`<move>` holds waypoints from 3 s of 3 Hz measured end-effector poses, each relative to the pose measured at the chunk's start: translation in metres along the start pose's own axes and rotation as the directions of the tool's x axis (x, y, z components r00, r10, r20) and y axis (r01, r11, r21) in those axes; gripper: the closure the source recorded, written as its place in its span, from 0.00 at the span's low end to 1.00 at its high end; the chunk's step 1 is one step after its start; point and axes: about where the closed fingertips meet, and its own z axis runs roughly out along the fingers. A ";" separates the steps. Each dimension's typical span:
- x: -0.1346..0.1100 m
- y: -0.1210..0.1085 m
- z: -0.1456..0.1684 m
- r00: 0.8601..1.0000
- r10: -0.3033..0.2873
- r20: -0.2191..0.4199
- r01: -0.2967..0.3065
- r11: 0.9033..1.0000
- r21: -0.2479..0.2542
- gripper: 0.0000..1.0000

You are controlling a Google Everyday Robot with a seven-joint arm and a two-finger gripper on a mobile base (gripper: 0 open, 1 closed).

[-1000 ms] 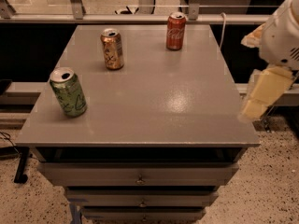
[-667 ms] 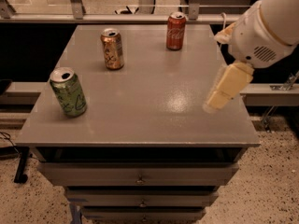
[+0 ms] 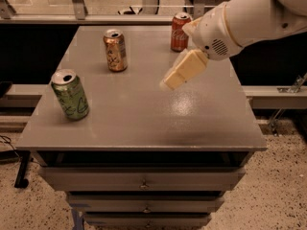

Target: Move orange can near coke can

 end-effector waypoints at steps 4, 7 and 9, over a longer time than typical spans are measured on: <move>-0.052 -0.053 0.169 0.921 0.114 0.373 -0.093 0.993 -0.075 0.00; -0.074 -0.098 0.221 0.873 0.161 0.460 -0.139 0.987 -0.082 0.17; -0.067 -0.100 0.217 0.854 0.201 0.480 -0.178 0.980 -0.093 0.64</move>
Offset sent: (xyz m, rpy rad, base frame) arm 0.0865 0.1131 -0.0484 0.4107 -0.0239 0.0640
